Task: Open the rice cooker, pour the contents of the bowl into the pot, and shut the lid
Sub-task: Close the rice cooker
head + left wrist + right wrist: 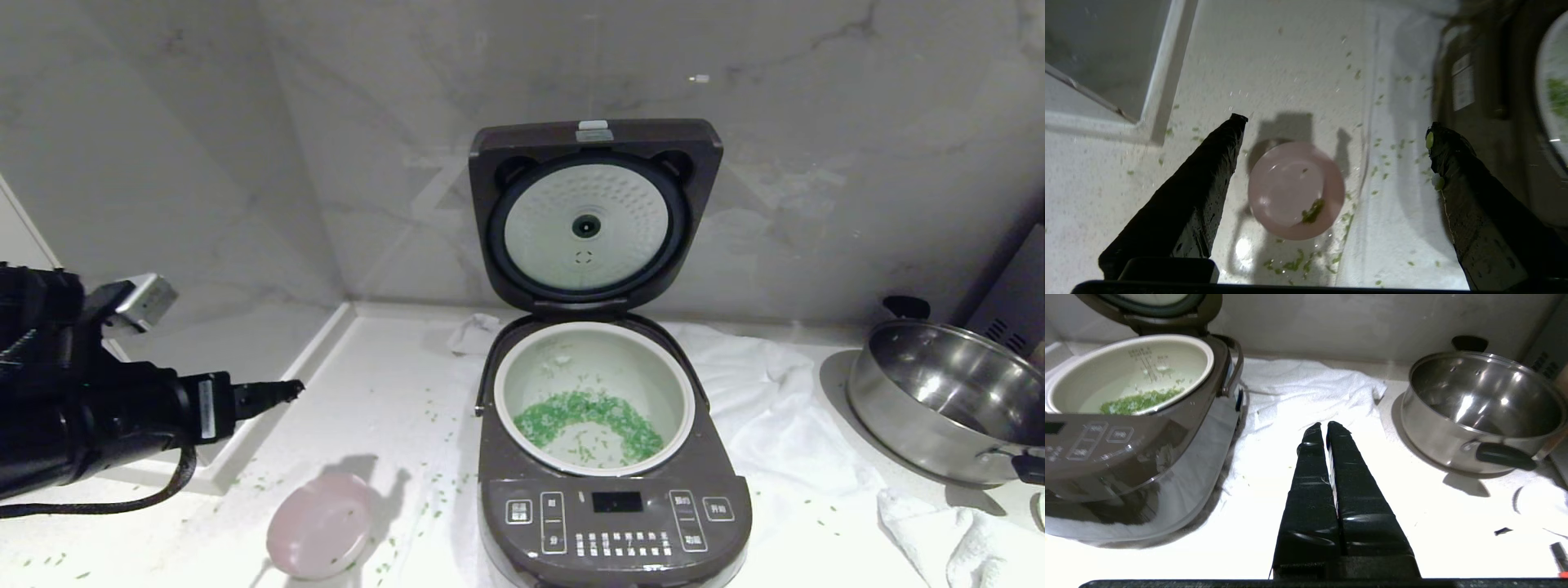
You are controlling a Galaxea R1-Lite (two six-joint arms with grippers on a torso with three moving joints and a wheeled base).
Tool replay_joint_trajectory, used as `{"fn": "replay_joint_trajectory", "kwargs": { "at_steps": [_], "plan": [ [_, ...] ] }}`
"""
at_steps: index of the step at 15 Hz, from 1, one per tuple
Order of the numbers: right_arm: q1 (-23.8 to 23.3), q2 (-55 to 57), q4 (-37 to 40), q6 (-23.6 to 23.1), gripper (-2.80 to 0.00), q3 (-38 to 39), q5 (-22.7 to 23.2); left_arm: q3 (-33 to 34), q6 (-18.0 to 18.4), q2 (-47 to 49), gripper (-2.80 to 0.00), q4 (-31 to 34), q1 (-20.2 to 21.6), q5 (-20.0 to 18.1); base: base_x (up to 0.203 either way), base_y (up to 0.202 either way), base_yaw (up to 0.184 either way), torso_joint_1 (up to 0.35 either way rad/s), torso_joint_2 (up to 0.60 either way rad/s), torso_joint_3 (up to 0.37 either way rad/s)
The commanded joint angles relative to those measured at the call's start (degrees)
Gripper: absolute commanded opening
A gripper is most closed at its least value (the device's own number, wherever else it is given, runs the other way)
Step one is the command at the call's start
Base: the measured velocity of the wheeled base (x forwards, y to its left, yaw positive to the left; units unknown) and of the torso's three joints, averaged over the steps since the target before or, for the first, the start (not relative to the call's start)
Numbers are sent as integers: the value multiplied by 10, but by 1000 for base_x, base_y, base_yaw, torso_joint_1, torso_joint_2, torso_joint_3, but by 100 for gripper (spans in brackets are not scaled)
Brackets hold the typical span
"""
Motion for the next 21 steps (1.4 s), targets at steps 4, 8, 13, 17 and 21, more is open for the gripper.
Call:
{"fn": "replay_joint_trajectory", "kwargs": {
  "at_steps": [4,8,13,17,21],
  "plan": [
    [0,3,-109,-3,-280,104,1,45,2,-201,0,-3,-17,-4,0,0,0,0,0,0],
    [0,3,-126,-7,-280,115,1,41,7,-274,0,0,-14,-5,0,0,0,0,0,0],
    [0,3,-159,-8,-280,151,8,45,41,-346,0,2,-11,0,0,0,0,0,0,0],
    [0,3,-164,-18,-280,151,6,46,68,-450,0,1,4,3,0,0,0,0,0,0],
    [-49,-41,-141,-39,-280,137,-4,82,131,-545,0,3,2,6,0,0,0,0,0,0]
  ]
}}
